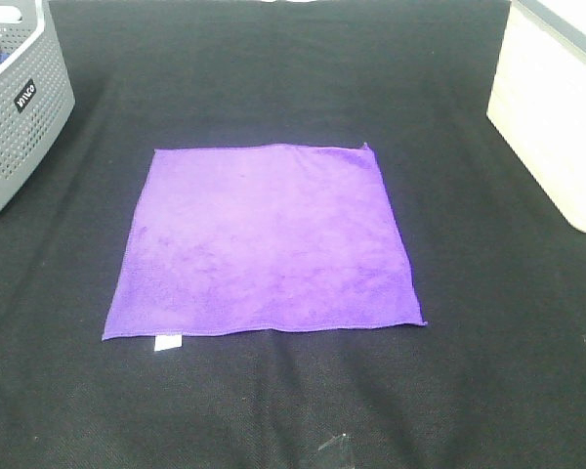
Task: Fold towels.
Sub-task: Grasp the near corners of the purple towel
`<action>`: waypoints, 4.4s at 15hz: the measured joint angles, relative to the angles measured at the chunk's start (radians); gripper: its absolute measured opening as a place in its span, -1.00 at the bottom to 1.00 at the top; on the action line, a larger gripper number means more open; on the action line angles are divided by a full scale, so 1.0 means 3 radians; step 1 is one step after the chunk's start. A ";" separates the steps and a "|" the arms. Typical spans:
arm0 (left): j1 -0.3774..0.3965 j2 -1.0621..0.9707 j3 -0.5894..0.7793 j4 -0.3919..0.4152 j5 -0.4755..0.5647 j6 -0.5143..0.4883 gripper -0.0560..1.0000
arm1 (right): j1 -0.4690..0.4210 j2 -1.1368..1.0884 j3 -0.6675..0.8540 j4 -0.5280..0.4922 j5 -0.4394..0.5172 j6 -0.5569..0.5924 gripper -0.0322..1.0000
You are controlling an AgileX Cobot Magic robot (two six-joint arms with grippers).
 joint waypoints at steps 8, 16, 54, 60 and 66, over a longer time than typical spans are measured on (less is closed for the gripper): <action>0.0000 0.0000 0.0000 0.0000 0.0000 0.0000 0.98 | 0.0000 0.0000 0.0000 0.0000 0.0000 0.0000 0.80; 0.0000 0.0000 0.0000 0.0000 0.0000 0.0000 0.98 | 0.0000 0.0000 0.0000 0.0000 0.0000 0.0000 0.80; 0.0000 0.4337 -0.1200 -0.1203 -0.0257 0.1043 0.98 | 0.0000 0.4583 -0.1287 0.1850 -0.0240 -0.1393 0.80; 0.0003 0.4743 -0.1237 -0.1507 -0.0520 0.1180 0.98 | 0.0000 0.4830 -0.1287 0.2067 -0.0350 -0.1440 0.80; 0.0003 0.5323 -0.1417 -0.1510 -0.0717 0.1217 0.95 | 0.0000 0.5587 -0.1573 0.2143 -0.0633 -0.1533 0.80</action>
